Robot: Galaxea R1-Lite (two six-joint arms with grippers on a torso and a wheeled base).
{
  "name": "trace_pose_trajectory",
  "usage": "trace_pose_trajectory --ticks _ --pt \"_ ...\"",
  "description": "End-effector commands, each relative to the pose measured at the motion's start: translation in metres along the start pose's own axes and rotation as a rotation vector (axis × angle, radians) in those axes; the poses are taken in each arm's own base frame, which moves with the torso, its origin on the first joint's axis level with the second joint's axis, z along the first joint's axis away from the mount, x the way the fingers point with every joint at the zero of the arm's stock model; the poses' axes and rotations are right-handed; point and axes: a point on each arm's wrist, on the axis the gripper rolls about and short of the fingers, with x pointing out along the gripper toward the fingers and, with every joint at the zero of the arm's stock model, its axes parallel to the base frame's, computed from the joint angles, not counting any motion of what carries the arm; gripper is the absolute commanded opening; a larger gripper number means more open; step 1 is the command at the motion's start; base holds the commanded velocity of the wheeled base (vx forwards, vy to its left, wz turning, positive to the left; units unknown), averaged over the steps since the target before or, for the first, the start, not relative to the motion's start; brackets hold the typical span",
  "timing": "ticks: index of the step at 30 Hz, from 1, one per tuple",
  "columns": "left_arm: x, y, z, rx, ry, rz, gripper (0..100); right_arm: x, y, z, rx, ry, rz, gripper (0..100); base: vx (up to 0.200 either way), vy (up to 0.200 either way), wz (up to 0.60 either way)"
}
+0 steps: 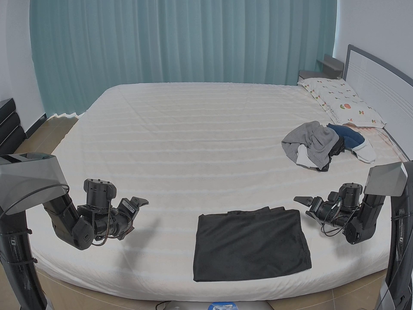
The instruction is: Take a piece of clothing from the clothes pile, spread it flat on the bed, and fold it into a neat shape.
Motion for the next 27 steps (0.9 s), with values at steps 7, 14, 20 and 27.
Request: trace_pose_trajectory --ticks 7,14,20,27 --pt "-0.0001 -0.0005 0.0001 -0.001 -0.001 -0.002 100 -0.0031 -0.0020 -0.0014 0.027 0.001 -0.005 100 0.000 0.000 0.00" --pt "0.0003 -0.0004 0.0002 -0.001 -0.002 -0.001 100 -0.0027 0.0001 0.0003 0.076 -0.004 0.002 100 -0.114 0.000 0.00" --pt "0.0000 -0.0008 0.0003 -0.001 -0.001 -0.003 100 -0.0027 0.0002 0.0004 0.083 -0.006 0.002 100 -0.067 0.000 0.00" --pt "-0.0026 -0.0012 0.0002 -0.007 0.000 -0.005 100 -0.0025 0.0006 0.0001 0.082 -0.005 0.003 100 0.000 0.000 0.00"
